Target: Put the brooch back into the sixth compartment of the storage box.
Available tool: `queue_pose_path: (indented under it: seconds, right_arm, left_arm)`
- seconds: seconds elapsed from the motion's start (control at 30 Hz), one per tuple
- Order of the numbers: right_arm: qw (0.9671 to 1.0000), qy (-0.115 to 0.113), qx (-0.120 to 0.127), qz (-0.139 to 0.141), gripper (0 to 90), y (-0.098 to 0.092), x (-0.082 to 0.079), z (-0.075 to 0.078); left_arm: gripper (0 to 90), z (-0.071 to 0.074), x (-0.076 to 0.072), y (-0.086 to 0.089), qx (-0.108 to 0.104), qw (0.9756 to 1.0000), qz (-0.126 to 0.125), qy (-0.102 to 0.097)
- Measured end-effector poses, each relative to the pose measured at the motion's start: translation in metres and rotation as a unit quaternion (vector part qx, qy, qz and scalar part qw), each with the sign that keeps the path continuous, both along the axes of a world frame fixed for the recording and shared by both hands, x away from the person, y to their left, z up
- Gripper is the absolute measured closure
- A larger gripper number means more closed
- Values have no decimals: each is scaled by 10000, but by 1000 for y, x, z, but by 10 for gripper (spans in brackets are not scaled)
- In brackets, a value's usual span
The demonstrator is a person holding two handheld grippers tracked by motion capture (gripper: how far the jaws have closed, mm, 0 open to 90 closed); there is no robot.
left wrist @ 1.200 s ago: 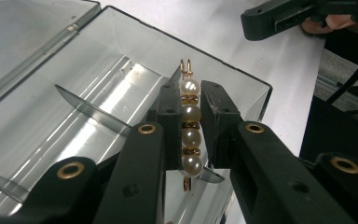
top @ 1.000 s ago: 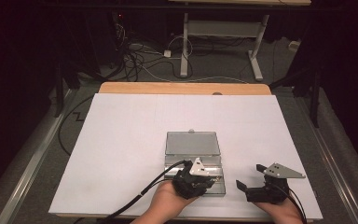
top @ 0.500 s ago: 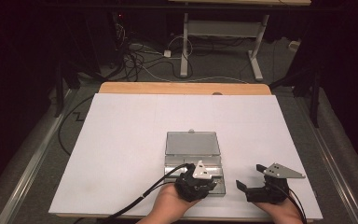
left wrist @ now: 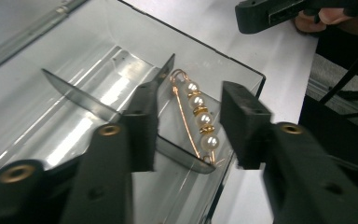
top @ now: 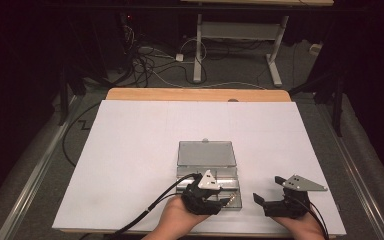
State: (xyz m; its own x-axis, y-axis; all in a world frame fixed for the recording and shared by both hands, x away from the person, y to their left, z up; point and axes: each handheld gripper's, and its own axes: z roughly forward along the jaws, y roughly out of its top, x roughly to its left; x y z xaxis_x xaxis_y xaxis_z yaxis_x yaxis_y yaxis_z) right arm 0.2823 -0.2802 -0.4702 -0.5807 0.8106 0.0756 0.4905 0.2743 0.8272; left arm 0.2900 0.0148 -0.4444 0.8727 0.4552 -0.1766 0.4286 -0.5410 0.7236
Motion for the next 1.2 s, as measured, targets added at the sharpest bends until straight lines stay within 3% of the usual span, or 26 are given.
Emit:
queue_pose_path:
  seconds: [0.17,0.33,0.47,0.53,0.7,0.8,0.87,0.97,1.2]
  right_arm:
    - [10000,-11,9,2,0,0,0,1]
    - [10000,-39,38,-2,0,0,0,2]
    - [10000,-18,70,-13,0,0,-1,2]
    - [9999,-57,88,4,0,0,-1,3]
    - [9999,-99,115,51,0,2,-3,5]
    - [9998,-128,142,69,0,4,-4,7]
    - [9998,-140,142,63,0,5,-4,8]
    - [9998,-148,154,37,0,5,-4,8]
    - [9996,-181,212,6,0,5,-5,8]
  left_arm:
    - [462,2,1,16,-157,9998,43,-107]
    - [415,3,5,35,-328,9994,80,-55]
    - [318,5,6,48,-332,9990,222,-183]
    - [311,5,8,56,-373,9988,237,-199]
    - [174,3,14,74,-253,9983,432,-304]
    - [135,2,15,87,-367,9971,539,-404]
    - [55,0,16,90,-297,9972,576,-378]
    - [5,-4,18,96,-262,9970,655,-313]
    - [0,-6,23,110,-328,9948,927,-257]
